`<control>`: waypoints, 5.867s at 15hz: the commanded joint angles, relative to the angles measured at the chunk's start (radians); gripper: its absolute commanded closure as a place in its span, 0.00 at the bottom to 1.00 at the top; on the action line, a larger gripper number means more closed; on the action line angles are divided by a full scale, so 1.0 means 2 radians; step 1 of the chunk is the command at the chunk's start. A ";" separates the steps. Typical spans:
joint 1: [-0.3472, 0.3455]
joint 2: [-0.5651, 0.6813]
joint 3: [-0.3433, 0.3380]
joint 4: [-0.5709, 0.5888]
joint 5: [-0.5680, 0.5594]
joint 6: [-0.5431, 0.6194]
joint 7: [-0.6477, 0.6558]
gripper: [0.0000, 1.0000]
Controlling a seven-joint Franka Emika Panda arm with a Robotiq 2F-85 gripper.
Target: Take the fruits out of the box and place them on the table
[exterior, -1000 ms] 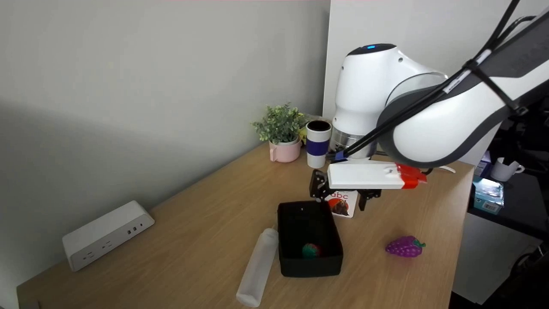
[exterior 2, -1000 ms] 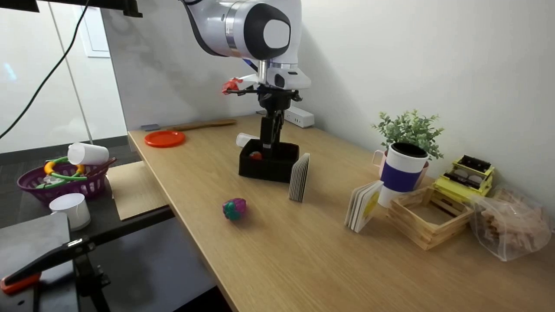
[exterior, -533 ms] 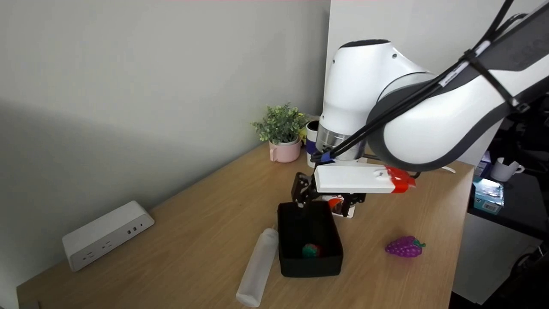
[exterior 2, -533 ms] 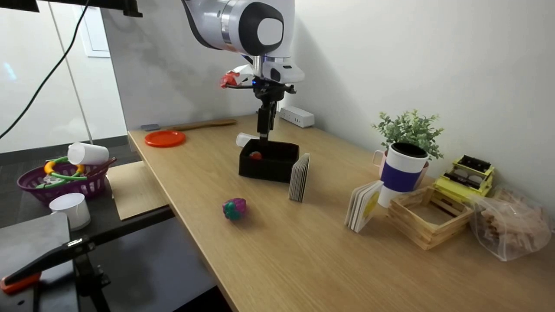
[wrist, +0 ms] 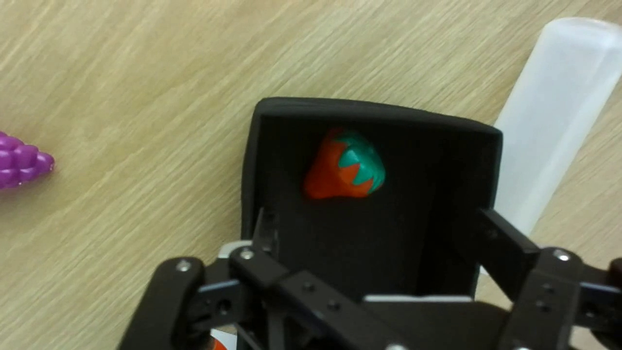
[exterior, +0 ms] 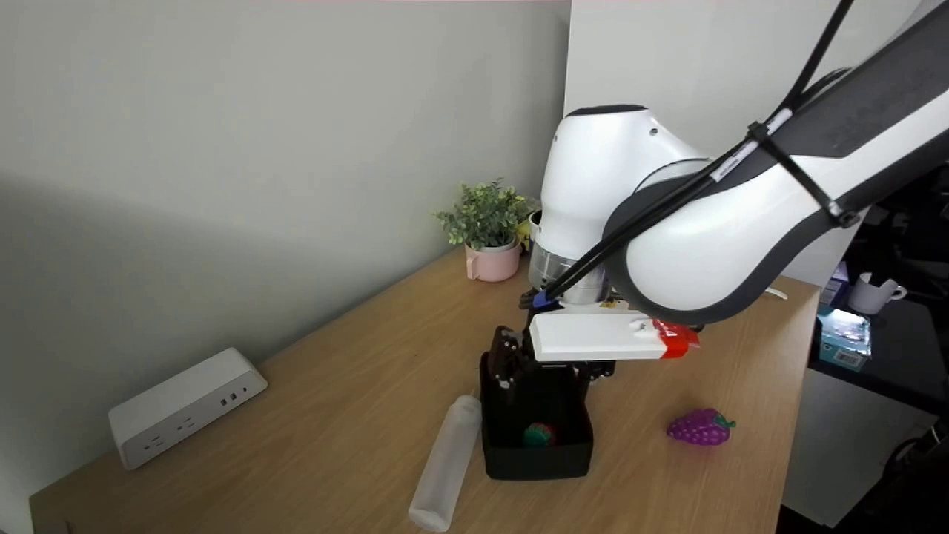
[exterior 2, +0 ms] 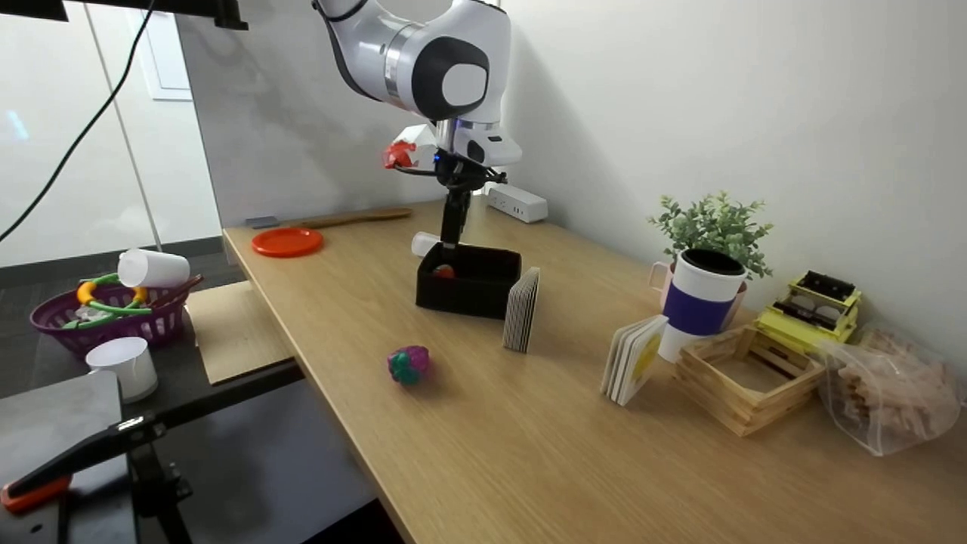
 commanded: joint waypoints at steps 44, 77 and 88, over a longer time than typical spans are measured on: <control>0.024 0.014 -0.023 0.015 0.005 -0.005 0.027 0.79; -0.007 -0.104 -0.002 -0.210 -0.018 0.009 0.178 0.79; -0.028 -0.026 -0.005 -0.147 0.015 -0.005 0.087 0.42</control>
